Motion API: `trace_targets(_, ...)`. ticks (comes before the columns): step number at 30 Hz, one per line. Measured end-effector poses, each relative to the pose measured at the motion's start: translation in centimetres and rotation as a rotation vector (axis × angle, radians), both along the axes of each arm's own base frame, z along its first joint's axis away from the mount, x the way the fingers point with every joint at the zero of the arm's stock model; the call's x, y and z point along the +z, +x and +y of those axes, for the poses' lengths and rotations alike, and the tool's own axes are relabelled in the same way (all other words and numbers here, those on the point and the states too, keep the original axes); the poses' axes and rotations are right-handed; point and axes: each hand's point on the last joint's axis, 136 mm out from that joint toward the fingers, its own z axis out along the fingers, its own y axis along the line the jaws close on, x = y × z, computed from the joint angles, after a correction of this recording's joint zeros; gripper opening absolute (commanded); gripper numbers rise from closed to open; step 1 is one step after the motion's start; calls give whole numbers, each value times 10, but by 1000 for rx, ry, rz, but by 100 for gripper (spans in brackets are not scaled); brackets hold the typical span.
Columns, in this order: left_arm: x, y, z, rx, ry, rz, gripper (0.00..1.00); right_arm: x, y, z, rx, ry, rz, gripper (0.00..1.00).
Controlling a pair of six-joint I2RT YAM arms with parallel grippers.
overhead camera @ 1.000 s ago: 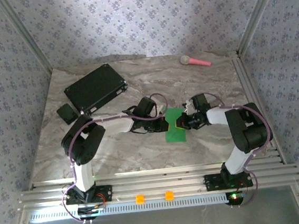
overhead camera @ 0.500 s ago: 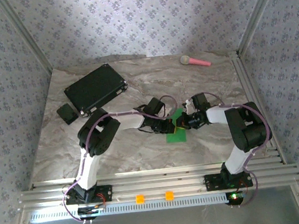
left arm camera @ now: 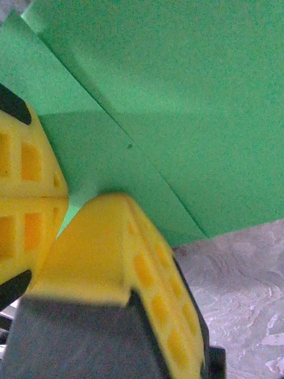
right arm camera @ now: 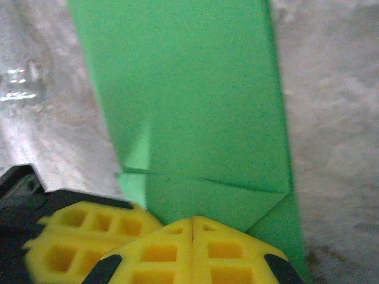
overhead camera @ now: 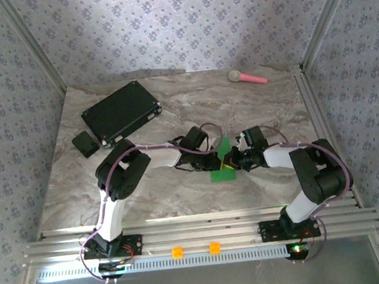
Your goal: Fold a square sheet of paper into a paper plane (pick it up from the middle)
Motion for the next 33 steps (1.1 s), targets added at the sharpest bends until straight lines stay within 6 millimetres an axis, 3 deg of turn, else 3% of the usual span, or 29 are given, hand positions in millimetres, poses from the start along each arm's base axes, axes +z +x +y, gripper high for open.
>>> trace_targets(13, 0, 1, -2, 2, 0, -17, 0, 4, 34, -59, -192, 14, -12, 0)
trace_targets(16, 0, 1, -2, 2, 0, -17, 0, 8, 34, -53, -170, 11, -23, 0)
trace_targets(23, 0, 1, -2, 2, 0, -17, 0, 10, 21, -11, -46, 15, -23, 0)
trace_targets(26, 1, 0, -2, 2, 2, -18, 0, 0, 19, -14, -59, 10, 7, 0)
trace_targets(33, 3, -4, -4, -4, 22, -22, 0, 0, 20, -16, -60, 59, 8, 0)
